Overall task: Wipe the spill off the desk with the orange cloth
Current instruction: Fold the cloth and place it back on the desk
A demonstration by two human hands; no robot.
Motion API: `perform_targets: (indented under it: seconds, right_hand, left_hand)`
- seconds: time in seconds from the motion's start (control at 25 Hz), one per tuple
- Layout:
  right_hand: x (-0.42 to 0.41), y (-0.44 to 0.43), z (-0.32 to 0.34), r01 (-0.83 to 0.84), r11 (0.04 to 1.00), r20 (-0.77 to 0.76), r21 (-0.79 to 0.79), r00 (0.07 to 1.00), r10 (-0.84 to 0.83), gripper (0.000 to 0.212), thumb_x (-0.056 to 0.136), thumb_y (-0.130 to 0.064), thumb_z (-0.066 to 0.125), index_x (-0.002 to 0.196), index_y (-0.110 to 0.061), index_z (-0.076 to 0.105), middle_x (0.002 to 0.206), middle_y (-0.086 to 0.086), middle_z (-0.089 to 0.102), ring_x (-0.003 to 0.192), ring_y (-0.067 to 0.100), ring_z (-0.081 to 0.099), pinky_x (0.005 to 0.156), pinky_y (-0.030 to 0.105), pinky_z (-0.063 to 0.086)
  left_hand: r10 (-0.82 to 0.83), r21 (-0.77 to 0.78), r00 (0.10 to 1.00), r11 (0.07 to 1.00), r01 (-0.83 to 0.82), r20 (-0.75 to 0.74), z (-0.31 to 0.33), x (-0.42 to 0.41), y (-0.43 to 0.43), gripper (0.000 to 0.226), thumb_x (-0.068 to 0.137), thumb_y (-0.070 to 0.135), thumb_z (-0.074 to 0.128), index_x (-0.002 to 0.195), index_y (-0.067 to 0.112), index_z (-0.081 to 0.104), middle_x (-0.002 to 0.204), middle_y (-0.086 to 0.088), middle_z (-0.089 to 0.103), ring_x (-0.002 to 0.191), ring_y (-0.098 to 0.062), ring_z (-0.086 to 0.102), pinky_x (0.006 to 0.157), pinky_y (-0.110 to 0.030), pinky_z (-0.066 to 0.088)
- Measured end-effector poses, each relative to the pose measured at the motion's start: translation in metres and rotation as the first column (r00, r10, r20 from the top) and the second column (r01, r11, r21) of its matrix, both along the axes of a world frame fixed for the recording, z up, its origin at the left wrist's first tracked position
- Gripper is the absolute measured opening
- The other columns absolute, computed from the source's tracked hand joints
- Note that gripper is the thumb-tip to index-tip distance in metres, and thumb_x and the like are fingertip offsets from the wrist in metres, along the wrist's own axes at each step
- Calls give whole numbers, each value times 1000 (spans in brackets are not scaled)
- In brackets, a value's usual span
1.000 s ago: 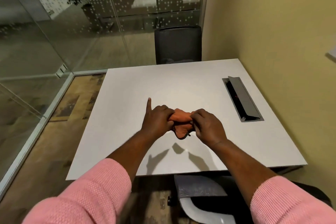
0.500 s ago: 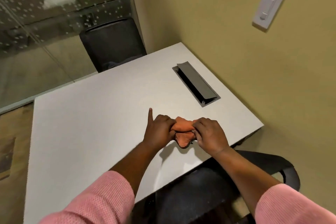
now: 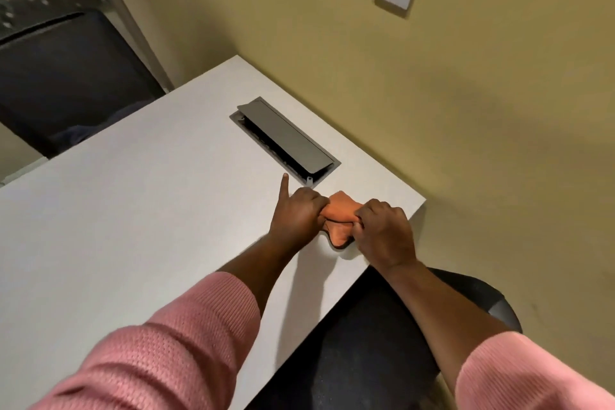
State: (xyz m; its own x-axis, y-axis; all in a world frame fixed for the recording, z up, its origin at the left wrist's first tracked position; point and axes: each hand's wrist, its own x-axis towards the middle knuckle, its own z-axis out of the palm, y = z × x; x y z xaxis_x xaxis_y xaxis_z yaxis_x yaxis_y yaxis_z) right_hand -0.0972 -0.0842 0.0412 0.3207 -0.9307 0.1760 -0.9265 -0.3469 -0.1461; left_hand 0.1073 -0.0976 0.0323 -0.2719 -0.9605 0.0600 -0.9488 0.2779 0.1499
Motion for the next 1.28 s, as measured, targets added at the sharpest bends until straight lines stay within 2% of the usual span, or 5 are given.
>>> perform_targets:
  seconds: [0.28,0.48,0.64,0.8,1.28]
  right_hand:
    - [6,-31,-35,146,982,-37,123,989,-142,26,79,-21,81,98,-6,70,98,14,67,87,35,65,77,45,49]
    - [23,-9,-78,121,906,-33,406,993,-118,67,92,-33,68,147,-6,41,153,16,48,140,30,47,123,44,30]
    - [32,11,-99,89,869,-49,487,996,-74,91,95,-44,56,161,-7,5,168,18,21,155,32,25,126,46,23]
    - [39,21,-111,113,816,-121,567,991,-53,97,101,-61,38,160,-14,-23,172,13,-16,159,29,-11,128,54,0]
    - [38,23,-82,91,827,-193,555,981,21,98,99,-73,25,160,-10,-21,170,14,-23,158,29,-18,125,57,-11]
  left_hand:
    - [-55,27,998,998,55,-6,-44,-17,-61,27,87,18,56,105,29,72,101,11,74,118,-18,60,122,-60,0]
    - [-100,179,993,978,110,-62,-76,-8,-45,39,83,30,64,121,25,70,132,-1,69,134,-24,55,123,-56,8]
    - [-89,264,994,959,104,-70,-86,0,-25,61,97,44,31,154,24,44,160,-10,44,150,-34,37,124,-58,16]
    - [-83,427,996,900,90,-35,-106,6,-10,78,101,36,47,163,36,-1,173,-7,1,160,-30,-3,127,-61,0]
    - [-151,454,985,886,96,87,-81,17,5,96,92,61,42,162,29,-15,170,-7,-19,157,-28,-21,126,-56,-12]
